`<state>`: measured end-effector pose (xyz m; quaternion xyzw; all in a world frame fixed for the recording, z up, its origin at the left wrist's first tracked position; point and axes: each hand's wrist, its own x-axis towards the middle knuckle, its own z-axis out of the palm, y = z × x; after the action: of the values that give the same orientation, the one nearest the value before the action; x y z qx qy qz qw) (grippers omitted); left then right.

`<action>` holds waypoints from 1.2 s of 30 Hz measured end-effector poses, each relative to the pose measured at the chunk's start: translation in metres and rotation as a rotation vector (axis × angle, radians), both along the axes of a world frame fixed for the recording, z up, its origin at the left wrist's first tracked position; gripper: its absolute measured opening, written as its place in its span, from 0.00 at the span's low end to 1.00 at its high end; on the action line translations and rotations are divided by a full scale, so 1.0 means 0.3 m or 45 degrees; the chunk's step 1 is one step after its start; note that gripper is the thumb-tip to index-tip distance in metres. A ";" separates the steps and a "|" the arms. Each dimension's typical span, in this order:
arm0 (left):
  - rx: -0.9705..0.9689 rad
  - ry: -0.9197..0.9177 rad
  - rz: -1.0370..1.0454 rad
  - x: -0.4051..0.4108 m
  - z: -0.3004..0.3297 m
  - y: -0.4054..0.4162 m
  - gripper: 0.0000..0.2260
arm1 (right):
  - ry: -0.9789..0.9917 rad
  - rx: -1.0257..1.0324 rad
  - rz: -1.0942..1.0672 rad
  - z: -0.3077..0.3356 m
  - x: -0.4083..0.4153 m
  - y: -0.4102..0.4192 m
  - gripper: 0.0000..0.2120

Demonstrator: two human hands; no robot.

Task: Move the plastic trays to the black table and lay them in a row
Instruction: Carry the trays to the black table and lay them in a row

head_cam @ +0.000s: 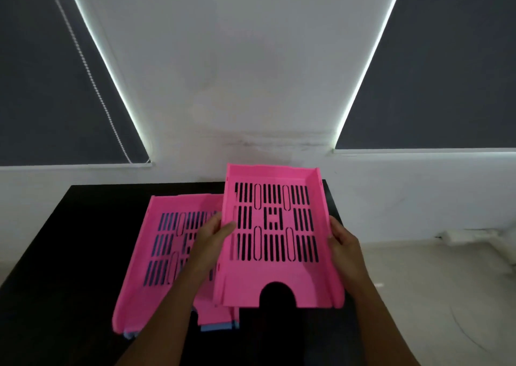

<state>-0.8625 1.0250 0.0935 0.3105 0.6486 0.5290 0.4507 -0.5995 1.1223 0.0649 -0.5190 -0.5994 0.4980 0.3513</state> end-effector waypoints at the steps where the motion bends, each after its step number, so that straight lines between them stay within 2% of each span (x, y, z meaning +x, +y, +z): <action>1: -0.011 0.003 -0.019 0.041 -0.014 0.018 0.16 | -0.026 0.000 -0.015 -0.004 0.044 0.012 0.13; 2: -0.020 0.010 -0.025 0.075 -0.040 0.036 0.20 | -0.055 -0.003 -0.028 -0.013 0.085 0.024 0.13; 4: -0.048 -0.009 -0.053 0.131 -0.102 0.066 0.35 | -0.112 -0.015 -0.034 -0.042 0.158 0.045 0.13; 5: -0.068 -0.016 -0.063 0.154 -0.124 0.076 0.38 | -0.134 -0.024 -0.032 -0.061 0.186 0.053 0.13; 8: -0.139 -0.022 -0.032 0.233 -0.138 0.085 0.24 | -0.167 -0.085 -0.025 -0.124 0.244 0.064 0.14; 12: -0.269 0.023 0.030 0.300 -0.183 0.075 0.31 | -0.186 -0.149 0.010 -0.193 0.283 0.061 0.15; 15: -0.340 0.050 0.082 0.344 -0.185 0.067 0.26 | -0.159 -0.183 0.041 -0.231 0.294 0.048 0.14; 25: -0.410 0.009 0.124 0.358 -0.246 0.093 0.30 | -0.154 -0.323 0.068 -0.283 0.282 0.082 0.13; 32: -0.435 0.035 0.079 0.341 -0.263 0.141 0.26 | -0.248 -0.361 -0.008 -0.287 0.272 0.128 0.13; 36: -0.414 0.021 0.077 0.326 -0.258 0.159 0.16 | -0.313 -0.336 -0.119 -0.262 0.233 0.156 0.11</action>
<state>-0.7647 1.0726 0.0162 0.2182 0.7384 0.4277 0.4736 -0.5296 1.1690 -0.0138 -0.6447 -0.5426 0.4883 0.2269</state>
